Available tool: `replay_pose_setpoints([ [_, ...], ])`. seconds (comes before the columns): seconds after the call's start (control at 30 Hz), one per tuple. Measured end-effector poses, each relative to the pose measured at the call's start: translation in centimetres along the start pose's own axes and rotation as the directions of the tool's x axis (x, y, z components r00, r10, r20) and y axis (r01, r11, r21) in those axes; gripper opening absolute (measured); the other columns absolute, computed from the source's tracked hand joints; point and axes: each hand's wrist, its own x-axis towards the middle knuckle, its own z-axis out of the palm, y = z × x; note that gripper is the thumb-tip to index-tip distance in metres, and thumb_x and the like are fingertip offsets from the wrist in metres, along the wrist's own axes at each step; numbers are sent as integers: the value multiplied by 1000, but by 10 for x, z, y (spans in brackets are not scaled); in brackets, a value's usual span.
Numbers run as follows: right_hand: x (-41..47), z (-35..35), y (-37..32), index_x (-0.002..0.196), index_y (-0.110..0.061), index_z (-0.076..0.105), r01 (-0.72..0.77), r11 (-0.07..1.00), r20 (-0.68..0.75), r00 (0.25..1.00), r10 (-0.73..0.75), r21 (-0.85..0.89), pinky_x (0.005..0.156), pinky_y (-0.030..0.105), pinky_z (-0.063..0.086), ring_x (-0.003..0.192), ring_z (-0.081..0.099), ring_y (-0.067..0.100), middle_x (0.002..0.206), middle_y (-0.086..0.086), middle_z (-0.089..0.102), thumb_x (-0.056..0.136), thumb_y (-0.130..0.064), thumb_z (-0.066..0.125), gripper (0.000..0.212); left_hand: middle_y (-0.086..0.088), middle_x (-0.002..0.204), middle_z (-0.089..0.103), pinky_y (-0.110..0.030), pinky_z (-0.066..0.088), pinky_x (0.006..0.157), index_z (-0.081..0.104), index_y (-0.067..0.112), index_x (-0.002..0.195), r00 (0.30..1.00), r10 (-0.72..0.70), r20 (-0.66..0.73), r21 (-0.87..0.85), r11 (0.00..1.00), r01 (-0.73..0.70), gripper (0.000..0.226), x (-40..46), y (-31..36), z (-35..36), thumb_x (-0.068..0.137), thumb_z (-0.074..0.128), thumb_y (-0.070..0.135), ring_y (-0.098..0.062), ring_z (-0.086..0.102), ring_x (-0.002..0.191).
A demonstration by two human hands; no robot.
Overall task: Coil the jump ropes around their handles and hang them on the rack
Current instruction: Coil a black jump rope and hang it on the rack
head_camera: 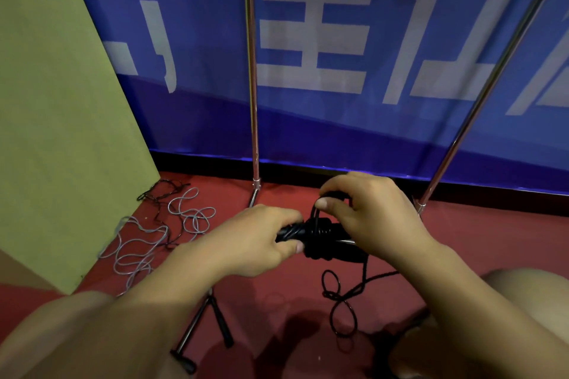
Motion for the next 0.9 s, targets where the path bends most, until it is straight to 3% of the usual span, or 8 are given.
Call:
replay_pose_setpoints([
  [0.17, 8, -8, 6, 80, -30, 69, -149, 978, 68, 988, 141, 143, 63, 25, 47, 68, 59, -1, 68, -15, 64, 69, -60, 76, 33, 8, 68, 52, -33, 41, 62, 57, 24, 82, 990, 93, 104, -285, 957, -60, 15, -4, 0, -8, 93, 67, 26, -11, 48, 64],
  [0.23, 11, -15, 8, 75, -23, 70, -231, 919, 171, 968, 184, 319, 57, 21, 41, 53, 50, 1, 56, -13, 58, 63, -54, 82, 35, 11, 67, 47, -25, 38, 60, 56, 24, 78, 979, 149, 137, -413, 907, -80, 20, -8, 2, -13, 94, 67, 18, -7, 44, 63],
  [0.37, 12, -24, 14, 80, -10, 71, -310, 705, 338, 935, 104, 638, 61, 31, 40, 62, 46, 16, 64, 1, 57, 62, -39, 81, 36, 14, 72, 53, -15, 38, 65, 60, 13, 87, 955, 260, 142, -563, 815, -138, 11, -13, 2, -20, 95, 65, 7, -2, 47, 67],
  [0.5, 14, -21, 14, 82, -11, 71, -333, 630, 391, 919, 50, 702, 59, 27, 45, 63, 52, 20, 70, 6, 63, 73, -31, 75, 23, 5, 84, 61, -22, 42, 75, 59, -5, 99, 943, 316, 109, -673, 721, -164, 12, -13, -1, -21, 95, 64, 5, -6, 54, 79],
  [0.63, 18, 1, 32, 99, -17, 69, -428, 679, 454, 878, 155, 596, 79, 37, 58, 77, 70, 13, 88, 1, 74, 77, -30, 83, 29, -8, 95, 64, -24, 46, 78, 61, -4, 116, 954, 300, -14, -833, 524, -177, 39, -9, -1, -20, 86, 65, 19, -13, 60, 87],
  [0.7, 15, 5, 25, 88, -18, 69, -349, 746, 395, 910, 125, 567, 66, 29, 52, 66, 63, 10, 78, 3, 71, 89, -26, 71, 8, -11, 98, 65, -21, 47, 75, 60, -3, 123, 971, 222, -93, -880, 437, -184, 44, -6, -2, -21, 83, 65, 16, -12, 63, 84],
  [0.83, 9, -2, -6, 83, -16, 69, -293, 720, 360, 931, 65, 629, 58, 28, 42, 55, 52, 14, 63, 5, 66, 93, -46, 51, 37, -4, 91, 68, -20, 48, 65, 65, 5, 116, 977, 54, -206, -925, 315, -212, 34, -3, -1, -21, 83, 59, 10, -11, 62, 79],
  [0.9, 10, -2, -6, 84, -21, 67, -175, 852, 280, 959, 35, 493, 59, 26, 45, 54, 56, 10, 65, -1, 69, 95, -45, 54, 30, -4, 84, 66, -20, 46, 64, 65, 6, 112, 977, -34, -209, -940, 284, -191, 32, -1, -2, -21, 82, 60, 13, -12, 56, 72],
])
